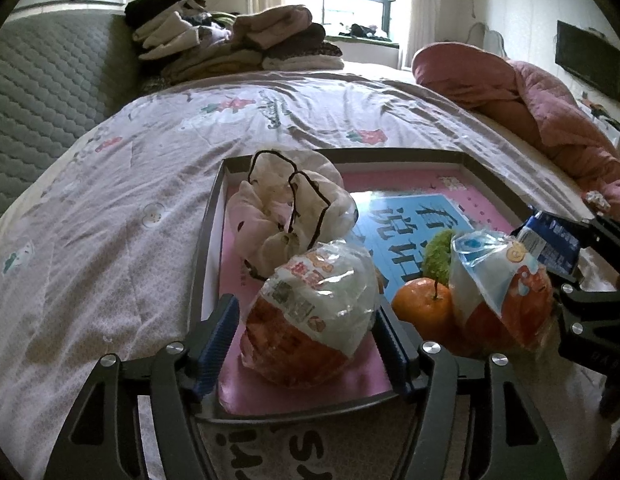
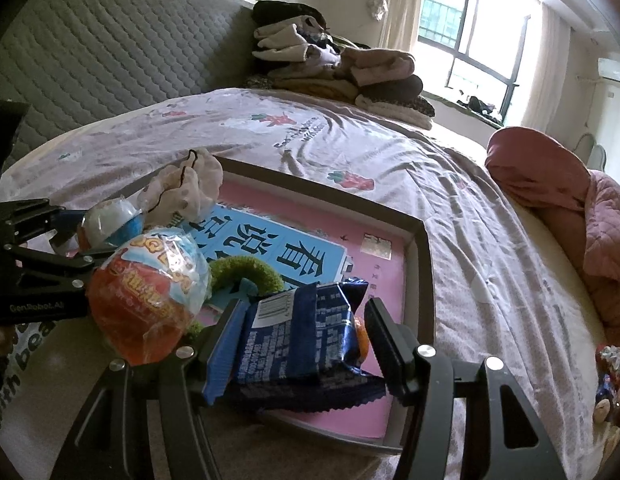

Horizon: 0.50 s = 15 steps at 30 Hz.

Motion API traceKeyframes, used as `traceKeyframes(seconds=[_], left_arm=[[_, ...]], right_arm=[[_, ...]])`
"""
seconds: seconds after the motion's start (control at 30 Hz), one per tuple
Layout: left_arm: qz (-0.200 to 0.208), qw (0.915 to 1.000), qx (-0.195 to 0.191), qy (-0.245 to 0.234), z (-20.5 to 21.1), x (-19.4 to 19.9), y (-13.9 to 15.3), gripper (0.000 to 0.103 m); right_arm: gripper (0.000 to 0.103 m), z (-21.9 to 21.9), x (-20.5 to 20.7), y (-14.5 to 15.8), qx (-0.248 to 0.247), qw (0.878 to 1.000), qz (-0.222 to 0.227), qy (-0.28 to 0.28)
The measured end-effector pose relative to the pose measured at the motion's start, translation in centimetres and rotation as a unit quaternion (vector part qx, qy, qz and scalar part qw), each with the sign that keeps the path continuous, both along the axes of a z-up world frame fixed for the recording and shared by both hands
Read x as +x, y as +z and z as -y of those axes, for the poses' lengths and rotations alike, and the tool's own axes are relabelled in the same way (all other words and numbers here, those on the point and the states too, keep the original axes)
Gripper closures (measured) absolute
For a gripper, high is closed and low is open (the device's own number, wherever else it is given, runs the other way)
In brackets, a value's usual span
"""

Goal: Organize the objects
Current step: 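Open both tools, releasing the wrapped egg and blue packet in the tray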

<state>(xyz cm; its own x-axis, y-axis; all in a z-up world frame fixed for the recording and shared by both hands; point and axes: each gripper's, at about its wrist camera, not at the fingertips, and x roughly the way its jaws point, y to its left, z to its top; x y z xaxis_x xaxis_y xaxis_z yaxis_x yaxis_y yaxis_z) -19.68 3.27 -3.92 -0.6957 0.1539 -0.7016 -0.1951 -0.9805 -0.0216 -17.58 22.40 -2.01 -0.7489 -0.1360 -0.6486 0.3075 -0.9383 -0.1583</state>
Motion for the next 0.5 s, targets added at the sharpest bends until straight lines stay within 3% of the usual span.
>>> traceKeyframes(seconds=[0.5], left_arm=[[-0.033, 0.9992, 0.022, 0.0, 0.3, 1.4, 3.3, 0.03]], right_arm=[[0.042, -1.4, 0.8, 3.1, -0.046, 0.999, -0.023, -0.013]])
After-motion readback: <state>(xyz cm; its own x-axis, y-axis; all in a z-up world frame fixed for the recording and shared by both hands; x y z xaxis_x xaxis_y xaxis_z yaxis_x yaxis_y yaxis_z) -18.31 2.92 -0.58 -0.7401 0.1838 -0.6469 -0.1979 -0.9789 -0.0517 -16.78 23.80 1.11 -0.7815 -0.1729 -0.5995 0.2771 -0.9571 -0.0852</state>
